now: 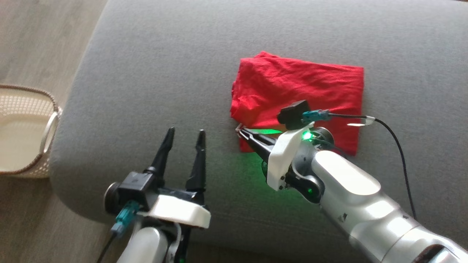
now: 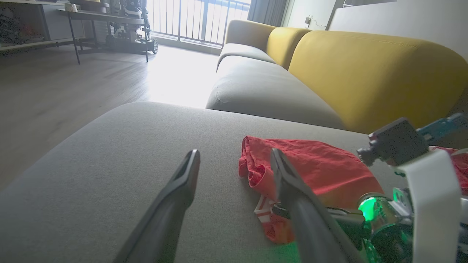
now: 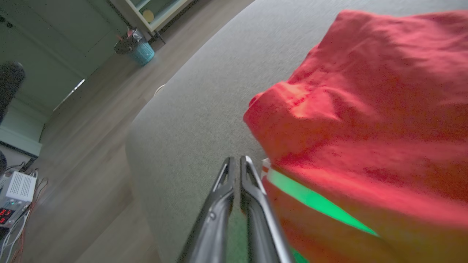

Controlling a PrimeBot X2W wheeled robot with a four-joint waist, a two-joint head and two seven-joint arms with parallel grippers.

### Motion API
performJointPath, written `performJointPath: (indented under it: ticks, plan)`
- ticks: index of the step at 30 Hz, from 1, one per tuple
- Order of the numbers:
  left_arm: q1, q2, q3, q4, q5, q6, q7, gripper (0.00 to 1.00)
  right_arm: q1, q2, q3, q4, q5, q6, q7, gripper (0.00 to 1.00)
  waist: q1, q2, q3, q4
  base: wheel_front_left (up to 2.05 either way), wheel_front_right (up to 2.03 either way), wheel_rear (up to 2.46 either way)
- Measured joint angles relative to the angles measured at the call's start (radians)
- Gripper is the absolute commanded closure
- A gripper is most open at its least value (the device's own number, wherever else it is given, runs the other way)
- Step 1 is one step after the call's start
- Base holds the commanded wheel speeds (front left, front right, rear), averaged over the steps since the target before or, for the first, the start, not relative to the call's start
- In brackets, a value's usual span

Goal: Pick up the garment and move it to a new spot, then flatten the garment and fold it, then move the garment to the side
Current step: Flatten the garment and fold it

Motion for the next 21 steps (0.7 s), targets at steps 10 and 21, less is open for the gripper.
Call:
performJointPath:
  ticks: [10,21]
  plan:
    - [0.050,0.001,0.063,-0.008,-0.010,0.008,0.000,0.00,0.006,-0.048,-0.133,-0.017,-0.099,0.000,-0.246,0.00,0.0000,0.0000,-0.044,-0.094,0.00,0.00,0.00]
    - [0.132,0.001,0.168,-0.037,-0.005,0.007,0.000,0.00,0.365,-0.029,-0.687,-0.402,-0.523,0.000,-0.267,0.00,0.0000,0.0000,-0.110,-0.186,0.00,0.00,0.00]
